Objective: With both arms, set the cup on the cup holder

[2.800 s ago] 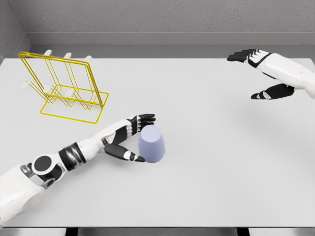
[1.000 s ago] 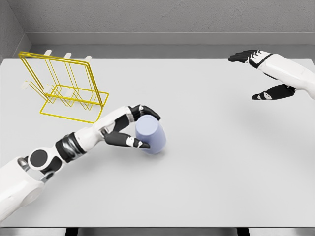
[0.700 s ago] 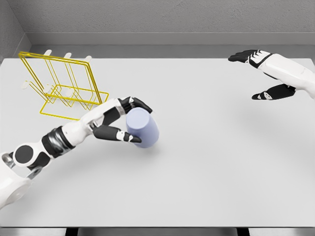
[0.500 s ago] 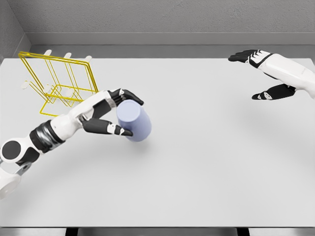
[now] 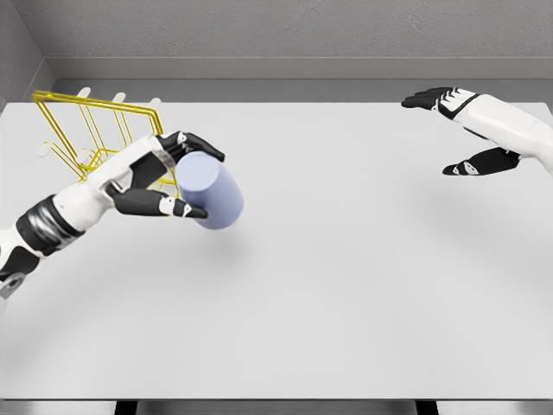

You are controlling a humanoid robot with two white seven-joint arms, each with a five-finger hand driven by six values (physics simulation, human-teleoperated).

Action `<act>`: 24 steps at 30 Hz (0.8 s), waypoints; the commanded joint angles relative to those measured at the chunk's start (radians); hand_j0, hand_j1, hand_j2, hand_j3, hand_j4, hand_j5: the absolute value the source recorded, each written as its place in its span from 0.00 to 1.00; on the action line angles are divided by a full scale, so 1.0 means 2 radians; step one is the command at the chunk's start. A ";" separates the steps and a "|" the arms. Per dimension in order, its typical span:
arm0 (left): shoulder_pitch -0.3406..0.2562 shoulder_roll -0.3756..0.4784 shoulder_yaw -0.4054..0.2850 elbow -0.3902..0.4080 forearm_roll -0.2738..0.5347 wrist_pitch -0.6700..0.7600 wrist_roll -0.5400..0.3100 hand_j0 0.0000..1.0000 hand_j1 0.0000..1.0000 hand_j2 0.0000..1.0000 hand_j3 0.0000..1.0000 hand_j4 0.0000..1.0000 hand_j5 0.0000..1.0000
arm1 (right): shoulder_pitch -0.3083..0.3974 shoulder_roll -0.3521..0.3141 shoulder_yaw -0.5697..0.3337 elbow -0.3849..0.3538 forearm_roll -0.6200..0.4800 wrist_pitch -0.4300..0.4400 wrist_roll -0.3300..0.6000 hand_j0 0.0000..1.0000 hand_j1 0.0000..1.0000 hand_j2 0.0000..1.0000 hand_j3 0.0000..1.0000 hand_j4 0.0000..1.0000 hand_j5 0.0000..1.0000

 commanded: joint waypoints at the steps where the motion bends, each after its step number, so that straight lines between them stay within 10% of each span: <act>1: 0.000 0.008 0.008 -0.001 0.011 -0.001 0.000 0.60 0.60 0.60 0.60 0.60 0.60 | 0.000 -0.001 0.000 0.000 -0.004 0.001 0.000 1.00 1.00 1.00 1.00 1.00 1.00; 24: 0.001 0.057 0.039 0.017 0.064 -0.011 -0.001 0.61 0.61 0.61 0.61 0.61 0.61 | 0.001 -0.001 0.000 -0.002 -0.005 0.001 0.000 1.00 1.00 1.00 1.00 1.00 1.00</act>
